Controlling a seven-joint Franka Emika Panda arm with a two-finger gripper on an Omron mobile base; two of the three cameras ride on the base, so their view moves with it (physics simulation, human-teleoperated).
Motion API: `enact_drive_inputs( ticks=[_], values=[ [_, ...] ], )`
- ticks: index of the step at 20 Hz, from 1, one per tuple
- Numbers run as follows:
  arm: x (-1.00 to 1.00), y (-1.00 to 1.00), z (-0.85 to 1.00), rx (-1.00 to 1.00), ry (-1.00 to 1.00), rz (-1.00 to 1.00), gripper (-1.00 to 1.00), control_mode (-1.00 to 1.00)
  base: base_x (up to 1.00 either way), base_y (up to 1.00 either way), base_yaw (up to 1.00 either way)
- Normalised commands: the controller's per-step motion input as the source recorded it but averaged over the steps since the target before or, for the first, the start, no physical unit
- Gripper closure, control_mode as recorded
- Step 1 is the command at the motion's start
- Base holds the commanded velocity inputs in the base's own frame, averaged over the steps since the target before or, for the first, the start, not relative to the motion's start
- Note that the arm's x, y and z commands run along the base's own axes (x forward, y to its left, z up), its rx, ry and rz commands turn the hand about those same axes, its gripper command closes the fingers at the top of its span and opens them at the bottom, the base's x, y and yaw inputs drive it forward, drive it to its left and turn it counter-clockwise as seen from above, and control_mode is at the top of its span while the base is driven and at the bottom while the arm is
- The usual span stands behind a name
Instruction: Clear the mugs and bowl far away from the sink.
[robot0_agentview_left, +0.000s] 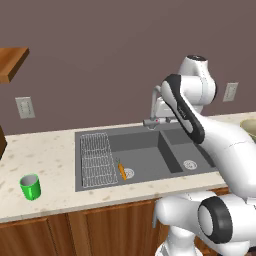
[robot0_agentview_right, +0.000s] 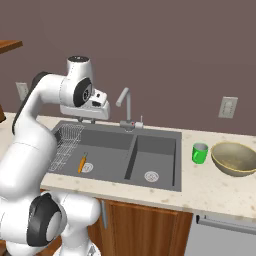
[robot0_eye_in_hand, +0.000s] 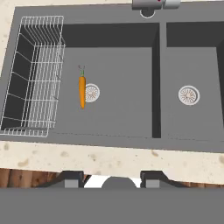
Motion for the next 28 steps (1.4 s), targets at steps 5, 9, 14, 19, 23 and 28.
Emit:
enact_drive_inputs(
  ticks=[5,9,14,19,23,28],
  values=[
    [-0.13,0.0,0.0,0.0,0.0,0.0,-1.0,-1.0,0.0,0.0,0.0],
    [-0.4,0.0,0.0,0.0,-0.02,0.0,-1.0,-1.0,0.0,0.0,0.0],
    [-0.45,0.0,0.18,-0.01,-0.09,0.0,-1.0,-1.0,0.0,0.0,0.0],
    [-0.6,0.0,0.27,-0.03,-0.14,0.0,-1.0,-1.0,0.0,0.0,0.0],
    [-0.68,0.0,0.32,-0.05,-0.18,0.0,-1.0,-1.0,0.0,0.0,0.0],
    [-0.66,0.0,0.22,-0.01,-0.09,-0.01,-1.0,-1.0,0.0,0.0,0.0]
  ],
)
